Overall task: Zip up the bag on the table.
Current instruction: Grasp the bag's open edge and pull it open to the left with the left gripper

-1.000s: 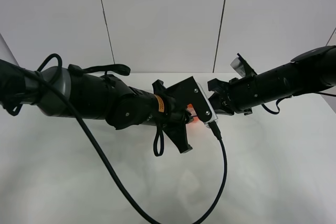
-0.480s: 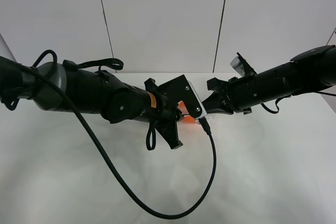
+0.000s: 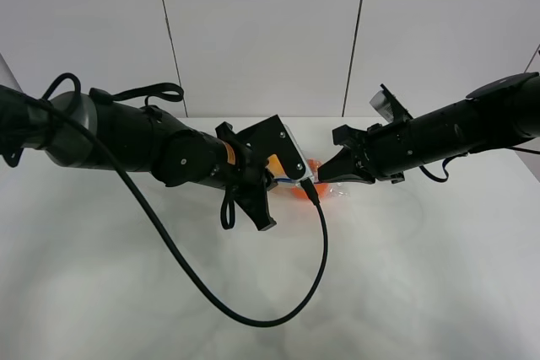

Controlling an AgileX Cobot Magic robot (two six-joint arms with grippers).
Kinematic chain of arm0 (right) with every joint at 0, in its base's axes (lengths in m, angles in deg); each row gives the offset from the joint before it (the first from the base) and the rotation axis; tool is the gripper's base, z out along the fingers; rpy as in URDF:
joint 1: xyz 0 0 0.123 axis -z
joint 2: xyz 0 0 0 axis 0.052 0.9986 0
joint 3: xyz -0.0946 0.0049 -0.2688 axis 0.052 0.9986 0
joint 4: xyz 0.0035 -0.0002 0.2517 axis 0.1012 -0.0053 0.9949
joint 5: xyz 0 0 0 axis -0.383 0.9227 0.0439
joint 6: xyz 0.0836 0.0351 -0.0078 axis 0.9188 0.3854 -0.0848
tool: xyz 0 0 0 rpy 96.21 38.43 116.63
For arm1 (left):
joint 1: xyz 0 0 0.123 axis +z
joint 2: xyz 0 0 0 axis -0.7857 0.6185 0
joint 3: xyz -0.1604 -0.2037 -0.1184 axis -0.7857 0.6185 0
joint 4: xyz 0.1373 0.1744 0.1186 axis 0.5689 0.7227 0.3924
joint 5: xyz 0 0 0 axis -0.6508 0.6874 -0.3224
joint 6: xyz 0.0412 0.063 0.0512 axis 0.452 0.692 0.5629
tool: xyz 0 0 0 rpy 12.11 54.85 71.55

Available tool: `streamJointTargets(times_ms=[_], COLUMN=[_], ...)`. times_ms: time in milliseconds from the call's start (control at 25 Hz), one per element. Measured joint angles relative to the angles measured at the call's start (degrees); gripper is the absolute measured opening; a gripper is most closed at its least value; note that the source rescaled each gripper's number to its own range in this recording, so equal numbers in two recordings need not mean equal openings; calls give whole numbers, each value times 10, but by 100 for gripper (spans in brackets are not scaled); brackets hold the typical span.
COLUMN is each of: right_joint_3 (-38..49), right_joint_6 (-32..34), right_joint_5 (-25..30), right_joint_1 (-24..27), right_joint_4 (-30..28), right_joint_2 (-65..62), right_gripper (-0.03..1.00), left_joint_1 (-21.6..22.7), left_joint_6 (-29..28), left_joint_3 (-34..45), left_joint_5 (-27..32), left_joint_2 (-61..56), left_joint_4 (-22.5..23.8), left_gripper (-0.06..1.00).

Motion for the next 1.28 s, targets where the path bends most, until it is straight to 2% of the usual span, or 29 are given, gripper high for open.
streamJointTargets(times_ms=[360,960,1280], right_joint_3=[0,-1,-1], right_joint_6=[0,0,0], right_joint_5=[-4,-8,-8], right_joint_1=[0,-2,-2], right_joint_4=[2,11,10], right_joint_2=[0,0,0], right_gripper=[0,0,0], left_joint_1=[30,115,136], left_joint_6=[42,46,46], left_joint_3=[0,0,0], left_joint_5=[7,32,46], left_joint_2=[0,0,0], left_joint_4=[-1,-8,-5], left_gripper=[2,2,2])
